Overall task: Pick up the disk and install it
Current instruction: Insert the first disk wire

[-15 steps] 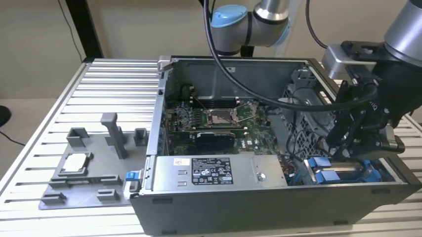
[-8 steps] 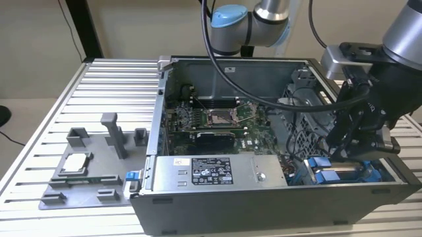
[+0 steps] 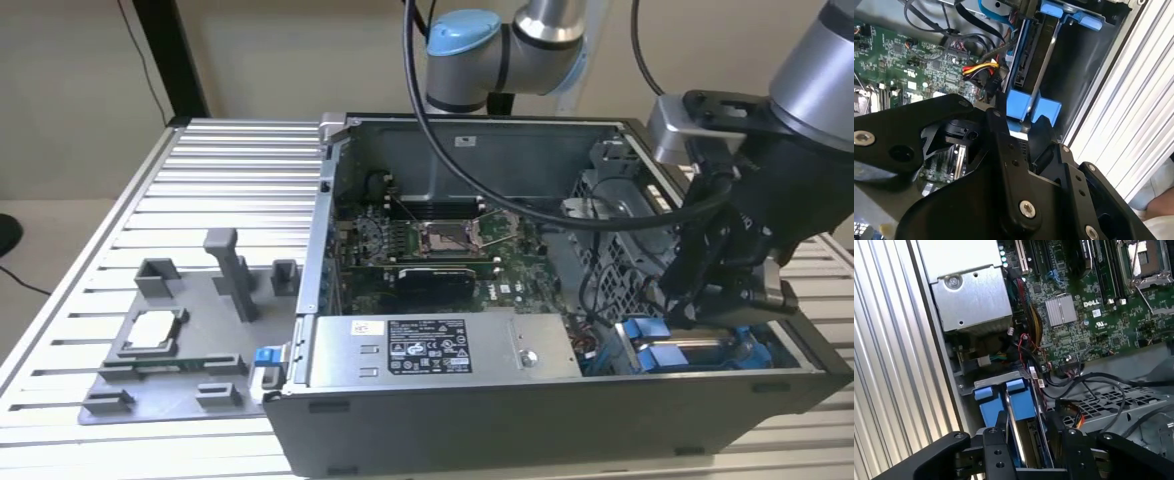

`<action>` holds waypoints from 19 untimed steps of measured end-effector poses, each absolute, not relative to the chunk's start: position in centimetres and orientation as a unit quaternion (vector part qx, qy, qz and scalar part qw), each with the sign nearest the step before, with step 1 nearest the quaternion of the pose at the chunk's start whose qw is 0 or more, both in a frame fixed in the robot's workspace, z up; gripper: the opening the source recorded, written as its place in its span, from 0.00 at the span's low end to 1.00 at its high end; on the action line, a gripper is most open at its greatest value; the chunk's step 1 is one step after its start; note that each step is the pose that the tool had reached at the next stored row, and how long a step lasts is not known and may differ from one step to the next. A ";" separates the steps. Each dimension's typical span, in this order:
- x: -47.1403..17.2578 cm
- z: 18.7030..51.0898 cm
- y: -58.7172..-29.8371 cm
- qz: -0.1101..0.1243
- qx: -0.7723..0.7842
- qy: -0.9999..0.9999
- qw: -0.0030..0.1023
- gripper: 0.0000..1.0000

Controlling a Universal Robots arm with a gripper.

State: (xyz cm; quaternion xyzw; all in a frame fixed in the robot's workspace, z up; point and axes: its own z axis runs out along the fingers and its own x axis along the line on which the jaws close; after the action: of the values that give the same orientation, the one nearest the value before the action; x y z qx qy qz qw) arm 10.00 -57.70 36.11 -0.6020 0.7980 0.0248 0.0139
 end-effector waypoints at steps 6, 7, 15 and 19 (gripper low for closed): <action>10.0 36.1 -57.5 0.034 -0.598 0.800 0.037 1.00; 10.0 36.1 -57.5 0.036 -0.598 0.800 0.042 1.00; 10.0 35.9 -57.1 0.044 -0.597 0.798 0.072 1.00; 10.0 35.7 -57.1 0.045 -0.597 0.798 0.075 1.00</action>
State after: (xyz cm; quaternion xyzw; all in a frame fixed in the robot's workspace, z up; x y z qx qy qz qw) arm 10.00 -57.08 35.74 -0.5965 0.7978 0.0446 0.0755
